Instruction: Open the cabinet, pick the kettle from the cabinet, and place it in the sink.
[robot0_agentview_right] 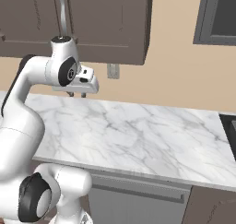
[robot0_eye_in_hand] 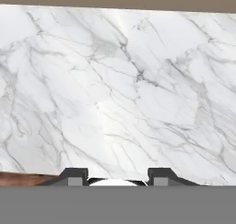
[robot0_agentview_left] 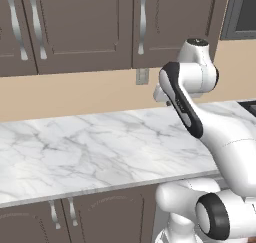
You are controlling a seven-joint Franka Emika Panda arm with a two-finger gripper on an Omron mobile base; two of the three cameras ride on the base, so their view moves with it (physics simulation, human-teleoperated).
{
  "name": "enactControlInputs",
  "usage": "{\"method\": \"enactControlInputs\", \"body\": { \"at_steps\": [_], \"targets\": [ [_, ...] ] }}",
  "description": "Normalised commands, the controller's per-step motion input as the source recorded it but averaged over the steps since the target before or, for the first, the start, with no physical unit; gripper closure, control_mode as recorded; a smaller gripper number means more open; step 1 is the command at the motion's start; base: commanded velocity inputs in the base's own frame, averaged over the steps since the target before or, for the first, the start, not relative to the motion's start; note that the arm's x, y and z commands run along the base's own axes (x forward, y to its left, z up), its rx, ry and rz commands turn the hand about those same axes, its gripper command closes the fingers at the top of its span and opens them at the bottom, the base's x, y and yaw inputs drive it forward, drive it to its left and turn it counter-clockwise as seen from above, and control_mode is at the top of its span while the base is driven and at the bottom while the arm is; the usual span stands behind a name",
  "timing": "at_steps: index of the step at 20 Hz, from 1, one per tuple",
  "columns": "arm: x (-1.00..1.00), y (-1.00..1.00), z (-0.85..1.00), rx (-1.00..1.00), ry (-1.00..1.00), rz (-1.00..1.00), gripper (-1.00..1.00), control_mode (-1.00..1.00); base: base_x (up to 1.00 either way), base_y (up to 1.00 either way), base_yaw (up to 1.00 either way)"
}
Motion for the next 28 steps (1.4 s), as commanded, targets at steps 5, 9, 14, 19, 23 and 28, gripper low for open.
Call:
{"method": "enactControlInputs", "body": {
  "at_steps": [5, 9, 14, 19, 23, 28],
  "targets": [
    [-0.08, 0.01, 0.01, 0.00, -0.15, 0.00, -1.00, -1.00, 0.00, 0.00, 0.00],
    [-0.12, 0.11, 0.10, 0.00, -0.42, 0.00, -1.00, -1.00, 0.00, 0.00, 0.00],
    [-0.07, 0.17, 0.18, 0.00, -0.35, 0.00, -1.00, -1.00, 0.00, 0.00, 0.00],
    [-0.03, 0.17, 0.28, 0.00, -0.14, 0.00, -1.00, -1.00, 0.00, 0.00, 0.00],
    [-0.05, 0.17, 0.29, 0.00, -0.13, 0.00, -1.00, -1.00, 0.00, 0.00, 0.00],
    [-0.03, 0.18, 0.29, 0.00, -0.07, 0.00, -1.00, -1.00, 0.00, 0.00, 0.00]
  ]
}}
